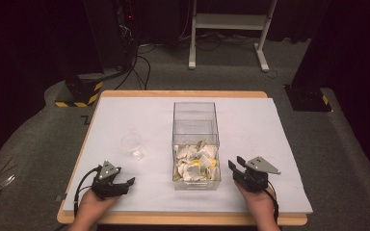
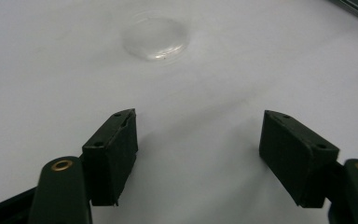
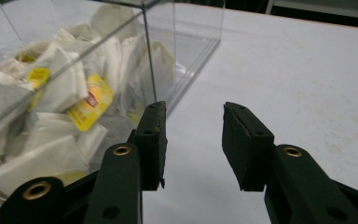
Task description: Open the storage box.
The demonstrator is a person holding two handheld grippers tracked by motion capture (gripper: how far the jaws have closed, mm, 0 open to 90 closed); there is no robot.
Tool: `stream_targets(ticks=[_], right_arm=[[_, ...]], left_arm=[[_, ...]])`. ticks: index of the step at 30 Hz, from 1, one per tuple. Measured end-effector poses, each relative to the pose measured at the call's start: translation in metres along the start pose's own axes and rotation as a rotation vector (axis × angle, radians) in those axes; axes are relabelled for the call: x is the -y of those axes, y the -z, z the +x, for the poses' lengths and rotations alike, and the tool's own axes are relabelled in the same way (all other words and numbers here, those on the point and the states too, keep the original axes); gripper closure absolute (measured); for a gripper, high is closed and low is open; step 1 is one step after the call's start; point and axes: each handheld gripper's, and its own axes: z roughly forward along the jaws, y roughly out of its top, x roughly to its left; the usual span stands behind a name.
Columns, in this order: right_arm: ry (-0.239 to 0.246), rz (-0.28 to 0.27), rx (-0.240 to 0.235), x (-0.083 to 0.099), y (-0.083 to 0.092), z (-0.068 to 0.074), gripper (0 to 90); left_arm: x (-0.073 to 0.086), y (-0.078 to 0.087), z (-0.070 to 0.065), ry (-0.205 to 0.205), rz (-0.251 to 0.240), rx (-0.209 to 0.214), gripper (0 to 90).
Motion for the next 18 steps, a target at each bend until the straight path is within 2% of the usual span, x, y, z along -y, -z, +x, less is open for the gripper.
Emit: stream_targets(ticks=[5,7,8,13,15,18], right_arm=[[0.005,0.029,0.022,0.006,-0.005,-0.010,60.2],[0.009,0.045,0.024,0.009,-0.007,-0.012,60.2],[0.006,0.059,0.024,0.012,-0.008,-0.014,60.2],[0.027,0.088,0.025,0.015,-0.010,-0.014,59.0],[0.042,0.090,0.024,0.016,-0.011,-0.013,58.5],[0.066,0.102,0.027,0.018,-0.012,-0.012,58.5]], left_arm=[[0.000,0.001,0.001,0.020,-0.006,-0.007,32.4],[0.000,0.001,-0.001,0.006,-0.003,-0.023,33.2],[0.000,0.001,-0.001,0.014,-0.004,-0.023,33.3],[0.000,0.003,-0.002,0.012,0.004,-0.031,34.9],[-0.001,0.005,-0.002,0.006,0.017,-0.027,38.8],[-0.002,0.009,-0.002,0.014,0.009,-0.014,40.9]])
